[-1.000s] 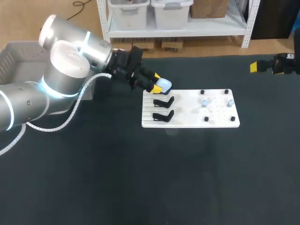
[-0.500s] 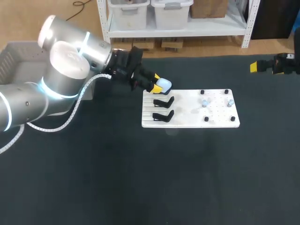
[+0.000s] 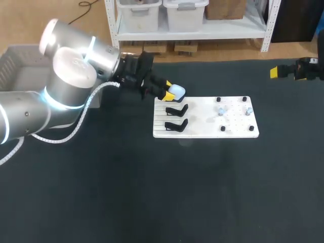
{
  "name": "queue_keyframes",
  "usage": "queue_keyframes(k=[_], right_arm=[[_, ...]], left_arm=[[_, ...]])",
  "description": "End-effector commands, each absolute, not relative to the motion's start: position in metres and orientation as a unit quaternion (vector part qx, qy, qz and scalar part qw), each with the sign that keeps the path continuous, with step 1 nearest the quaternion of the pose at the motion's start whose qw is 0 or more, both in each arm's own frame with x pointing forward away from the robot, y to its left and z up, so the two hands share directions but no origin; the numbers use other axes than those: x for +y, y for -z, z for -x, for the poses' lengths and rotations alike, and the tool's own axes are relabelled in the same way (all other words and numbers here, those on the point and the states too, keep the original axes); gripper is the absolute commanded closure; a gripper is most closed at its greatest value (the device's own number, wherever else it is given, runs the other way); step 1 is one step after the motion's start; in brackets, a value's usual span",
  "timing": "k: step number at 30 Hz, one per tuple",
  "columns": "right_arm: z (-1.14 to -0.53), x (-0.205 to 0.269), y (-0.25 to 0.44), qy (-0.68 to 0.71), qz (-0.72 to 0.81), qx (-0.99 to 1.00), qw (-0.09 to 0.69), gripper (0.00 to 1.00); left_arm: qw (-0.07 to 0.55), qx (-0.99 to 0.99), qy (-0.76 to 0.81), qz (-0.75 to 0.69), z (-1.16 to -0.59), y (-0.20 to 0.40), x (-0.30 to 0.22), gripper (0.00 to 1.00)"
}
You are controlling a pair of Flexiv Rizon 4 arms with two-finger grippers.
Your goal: Pick up each earbud case from the left stands, insert the matching earbuds, close the lid, and place the case in the box.
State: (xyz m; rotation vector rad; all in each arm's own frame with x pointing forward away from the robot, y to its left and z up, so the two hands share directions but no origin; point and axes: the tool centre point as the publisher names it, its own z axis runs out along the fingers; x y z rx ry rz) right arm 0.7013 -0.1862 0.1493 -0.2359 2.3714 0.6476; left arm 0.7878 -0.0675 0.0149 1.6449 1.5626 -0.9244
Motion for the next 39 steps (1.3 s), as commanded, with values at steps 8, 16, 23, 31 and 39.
queue_keyframes(k=[8, 16, 23, 31, 39], right_arm=[[-0.701, -0.186, -0.150, -0.247, 0.090, 0.907, 0.330, 0.00], [-0.701, -0.186, -0.150, -0.247, 0.090, 0.907, 0.330, 0.00], [-0.701, -0.186, -0.150, -0.247, 0.090, 0.907, 0.330, 0.00], [-0.701, -0.186, -0.150, -0.247, 0.090, 0.907, 0.330, 0.00], [-0.701, -0.186, -0.150, -0.247, 0.090, 0.907, 0.330, 0.00]], left_arm=[[0.350, 0.605, 0.343, -0.627, -0.780, -0.015, -0.066, 1.00], [0.379, 0.608, 0.339, -0.610, -0.781, -0.034, -0.057, 1.00], [0.406, 0.598, 0.356, -0.593, -0.771, -0.080, -0.049, 1.00], [0.426, 0.581, 0.398, -0.568, -0.739, -0.117, -0.046, 1.00], [0.443, 0.566, 0.447, -0.532, -0.716, -0.148, -0.044, 1.00]])
